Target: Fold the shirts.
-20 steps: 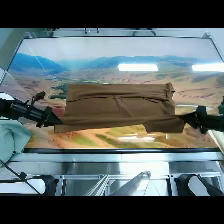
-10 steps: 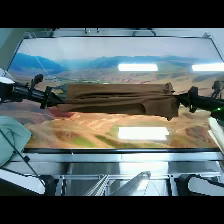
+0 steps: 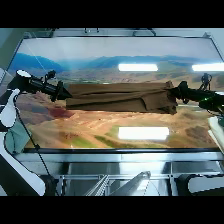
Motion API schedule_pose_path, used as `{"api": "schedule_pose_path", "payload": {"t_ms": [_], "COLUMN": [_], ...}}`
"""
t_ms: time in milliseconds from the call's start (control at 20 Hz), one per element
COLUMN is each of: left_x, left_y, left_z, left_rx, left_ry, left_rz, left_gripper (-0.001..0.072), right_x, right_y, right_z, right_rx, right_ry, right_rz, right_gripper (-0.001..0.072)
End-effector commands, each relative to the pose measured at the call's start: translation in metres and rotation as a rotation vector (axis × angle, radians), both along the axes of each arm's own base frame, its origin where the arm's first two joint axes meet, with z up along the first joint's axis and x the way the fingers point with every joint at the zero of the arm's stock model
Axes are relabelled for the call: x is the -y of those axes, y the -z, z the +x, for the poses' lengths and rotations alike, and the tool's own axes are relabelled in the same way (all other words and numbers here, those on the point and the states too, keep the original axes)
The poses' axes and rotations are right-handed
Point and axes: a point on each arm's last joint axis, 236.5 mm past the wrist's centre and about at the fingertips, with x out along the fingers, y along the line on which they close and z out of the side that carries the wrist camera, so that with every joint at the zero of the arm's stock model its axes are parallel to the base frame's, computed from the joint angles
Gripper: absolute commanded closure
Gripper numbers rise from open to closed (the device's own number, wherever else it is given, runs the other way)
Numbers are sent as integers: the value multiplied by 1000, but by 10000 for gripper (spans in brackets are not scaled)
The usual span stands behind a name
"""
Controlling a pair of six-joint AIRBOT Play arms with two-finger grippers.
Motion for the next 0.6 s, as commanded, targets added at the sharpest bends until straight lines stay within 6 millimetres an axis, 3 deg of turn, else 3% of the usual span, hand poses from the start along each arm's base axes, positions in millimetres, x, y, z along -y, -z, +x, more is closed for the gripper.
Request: {"api": "schedule_pose_path", "payload": {"t_ms": [0,200,250,300,550], "left_x": [1,-4,-4,-4,0], "left_y": [3,9,8,8,3], "left_z": [5,-2,-2,-2,-4], "left_rx": [-8,-25,-25,-25,-33], "left_ry": [5,28,28,28,36], "left_rz": [4,36,34,34,11], "left_gripper": [679,680,679,679,676], "right_x": [5,11,13,13,13], "right_y": [2,-4,-3,-3,-6], "right_z": [10,19,19,19,18], "right_rx": [61,101,108,121,130], "right_ry": [-16,14,10,-4,-14], "right_rz": [-65,-79,-93,-111,-111], "right_gripper": [693,678,603,475,455]}}
